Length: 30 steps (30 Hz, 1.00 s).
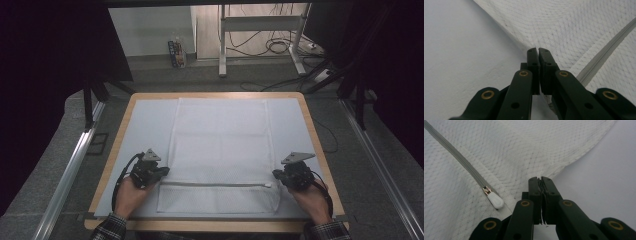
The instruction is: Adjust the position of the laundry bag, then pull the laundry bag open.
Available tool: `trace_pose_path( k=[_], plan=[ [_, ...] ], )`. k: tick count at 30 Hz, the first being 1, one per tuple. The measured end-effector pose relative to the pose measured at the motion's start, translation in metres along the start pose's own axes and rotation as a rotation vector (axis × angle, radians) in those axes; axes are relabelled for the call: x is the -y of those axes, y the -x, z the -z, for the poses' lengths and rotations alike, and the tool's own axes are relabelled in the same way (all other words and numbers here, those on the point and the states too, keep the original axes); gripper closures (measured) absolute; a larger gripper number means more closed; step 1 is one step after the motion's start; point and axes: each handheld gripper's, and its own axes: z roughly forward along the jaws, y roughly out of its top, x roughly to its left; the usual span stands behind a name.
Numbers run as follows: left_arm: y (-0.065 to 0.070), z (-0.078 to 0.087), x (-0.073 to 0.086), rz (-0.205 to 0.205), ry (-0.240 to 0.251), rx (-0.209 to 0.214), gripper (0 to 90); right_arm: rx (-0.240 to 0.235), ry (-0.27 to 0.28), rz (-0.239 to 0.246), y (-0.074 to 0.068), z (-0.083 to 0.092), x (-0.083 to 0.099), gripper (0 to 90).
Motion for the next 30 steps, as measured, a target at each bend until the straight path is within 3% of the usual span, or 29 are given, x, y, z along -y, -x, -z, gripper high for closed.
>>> trace_pose_path(
  k=[3,8,15,18,23,30],
  plan=[
    [-0.001,0.0,0.001,-0.002,0.007,-0.036,74.9,0.024,0.019,0.001,0.002,0.001,0.0,71.3],
    [-0.002,0.004,0.003,0.01,0.062,-0.029,53.1,0.068,0.064,-0.008,0.007,0.001,0.001,41.2],
    [0.005,0.007,0.009,0.022,0.1,-0.031,23.9,0.042,0.118,-0.027,0.011,-0.003,0.001,13.7],
    [0.009,0.007,0.008,0.032,0.089,-0.057,8.9,0.028,0.123,-0.023,0.01,-0.007,0.001,7.8],
    [0.009,0.005,0.009,0.023,0.084,-0.042,6.3,0.004,0.127,-0.022,0.009,-0.01,0.001,0.0],
    [0.007,0.005,0.01,0.015,0.085,-0.036,6.5,-0.014,0.123,-0.043,0.01,-0.01,0.001,0.0]
  ],
)
